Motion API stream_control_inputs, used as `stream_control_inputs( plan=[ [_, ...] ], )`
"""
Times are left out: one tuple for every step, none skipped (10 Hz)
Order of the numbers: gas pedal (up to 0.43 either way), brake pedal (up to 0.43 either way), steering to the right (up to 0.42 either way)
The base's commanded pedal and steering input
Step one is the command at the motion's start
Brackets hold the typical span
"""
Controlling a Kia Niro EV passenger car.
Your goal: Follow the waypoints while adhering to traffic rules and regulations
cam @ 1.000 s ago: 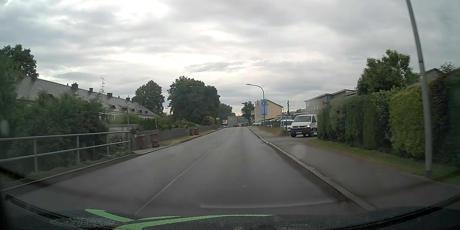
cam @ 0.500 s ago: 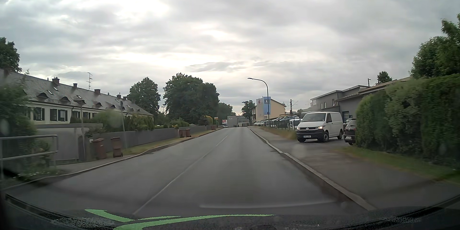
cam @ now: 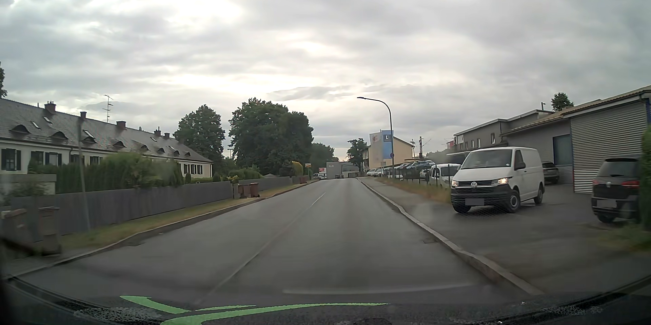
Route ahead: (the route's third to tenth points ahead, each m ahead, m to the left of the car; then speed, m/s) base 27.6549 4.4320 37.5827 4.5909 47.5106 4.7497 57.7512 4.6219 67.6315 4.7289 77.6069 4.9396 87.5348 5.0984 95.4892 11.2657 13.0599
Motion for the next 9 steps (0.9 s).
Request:
stream_control_inputs(
  plan=[
    [0.098,0.000,-0.015],
    [0.098,0.000,-0.012],
    [0.098,0.000,-0.007],
    [0.098,0.000,-0.002],
    [0.098,0.000,0.001],
    [0.098,0.000,0.006],
    [0.098,0.000,0.009],
    [0.098,0.000,0.011],
    [0.098,0.000,0.012]
  ],
)
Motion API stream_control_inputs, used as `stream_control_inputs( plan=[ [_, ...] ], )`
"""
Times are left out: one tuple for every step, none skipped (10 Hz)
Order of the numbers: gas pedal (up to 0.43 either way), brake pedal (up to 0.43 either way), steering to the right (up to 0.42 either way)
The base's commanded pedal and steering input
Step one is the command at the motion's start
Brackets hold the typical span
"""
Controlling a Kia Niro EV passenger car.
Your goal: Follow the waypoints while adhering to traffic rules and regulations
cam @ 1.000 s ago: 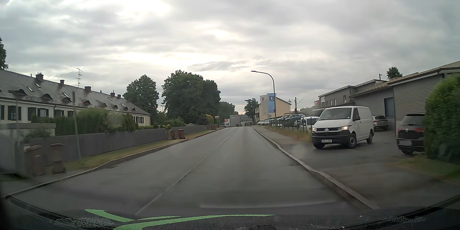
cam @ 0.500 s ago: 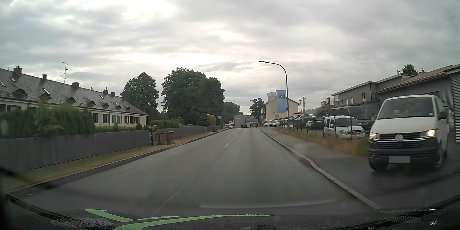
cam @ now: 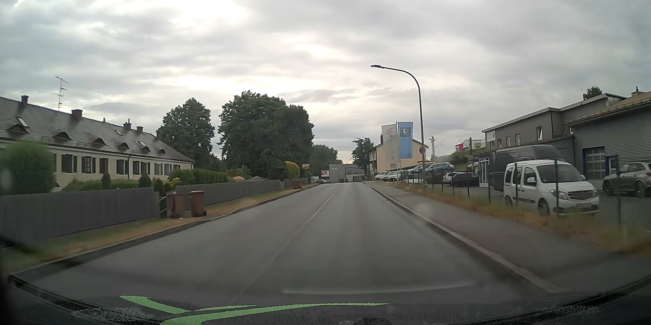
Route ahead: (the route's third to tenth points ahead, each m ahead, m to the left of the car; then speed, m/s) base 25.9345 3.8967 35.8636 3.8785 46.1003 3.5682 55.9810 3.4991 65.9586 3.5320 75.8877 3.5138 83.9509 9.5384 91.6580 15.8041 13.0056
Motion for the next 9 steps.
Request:
stream_control_inputs(
  plan=[
    [0.098,0.000,0.012],
    [0.098,0.000,0.012],
    [0.098,0.000,0.012],
    [0.087,0.000,0.012],
    [0.000,0.000,0.011],
    [0.000,0.000,0.010],
    [0.000,0.000,0.010],
    [0.000,0.000,0.008],
    [0.000,0.000,0.007]
  ],
)
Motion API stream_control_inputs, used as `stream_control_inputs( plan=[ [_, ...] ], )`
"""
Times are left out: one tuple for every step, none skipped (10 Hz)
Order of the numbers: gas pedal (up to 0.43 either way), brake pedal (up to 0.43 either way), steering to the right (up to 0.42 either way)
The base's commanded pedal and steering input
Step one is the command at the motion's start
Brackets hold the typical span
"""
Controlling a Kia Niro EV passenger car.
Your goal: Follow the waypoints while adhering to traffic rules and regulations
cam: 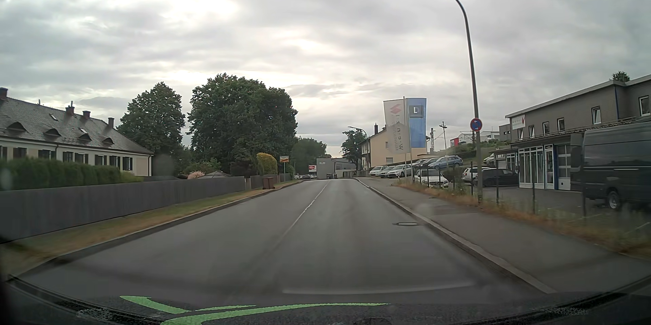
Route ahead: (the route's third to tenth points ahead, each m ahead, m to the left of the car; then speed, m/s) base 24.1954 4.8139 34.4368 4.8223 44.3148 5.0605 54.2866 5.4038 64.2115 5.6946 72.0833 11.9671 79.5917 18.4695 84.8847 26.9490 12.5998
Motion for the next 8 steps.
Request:
stream_control_inputs(
  plan=[
    [0.000,0.000,0.005],
    [0.000,0.000,0.005],
    [0.000,0.000,0.004],
    [0.000,0.000,0.004],
    [0.000,0.000,0.004],
    [0.000,0.000,0.003],
    [0.000,0.000,0.002],
    [0.000,0.000,0.001]
  ],
)
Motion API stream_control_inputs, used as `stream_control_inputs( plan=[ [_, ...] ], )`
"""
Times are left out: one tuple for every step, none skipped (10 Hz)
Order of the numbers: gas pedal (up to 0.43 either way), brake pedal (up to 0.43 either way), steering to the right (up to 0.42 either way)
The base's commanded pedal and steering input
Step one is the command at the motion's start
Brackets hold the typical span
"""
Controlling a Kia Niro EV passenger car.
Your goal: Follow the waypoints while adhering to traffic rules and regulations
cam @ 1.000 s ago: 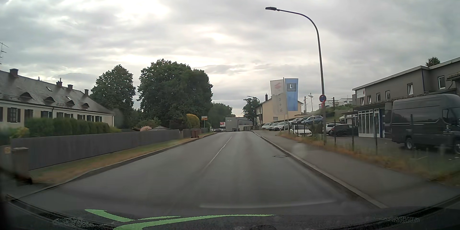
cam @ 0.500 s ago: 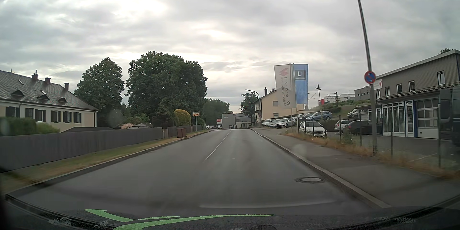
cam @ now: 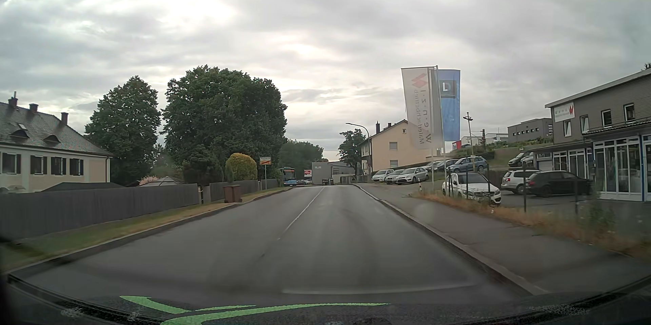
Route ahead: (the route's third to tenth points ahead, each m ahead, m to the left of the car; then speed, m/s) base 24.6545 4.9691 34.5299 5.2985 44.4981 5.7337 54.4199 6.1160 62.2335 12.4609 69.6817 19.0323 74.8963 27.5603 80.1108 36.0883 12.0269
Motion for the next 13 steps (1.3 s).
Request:
stream_control_inputs(
  plan=[
    [0.000,0.000,0.001],
    [0.000,0.000,0.002],
    [0.000,0.000,0.002],
    [0.000,0.000,0.001],
    [0.000,0.000,0.001],
    [0.000,0.000,0.001],
    [0.000,0.000,0.005],
    [0.000,0.000,0.007],
    [0.000,0.000,0.007],
    [0.000,0.000,0.007],
    [0.000,0.000,0.007],
    [0.000,0.055,0.005],
    [0.000,0.183,0.003]
  ],
)
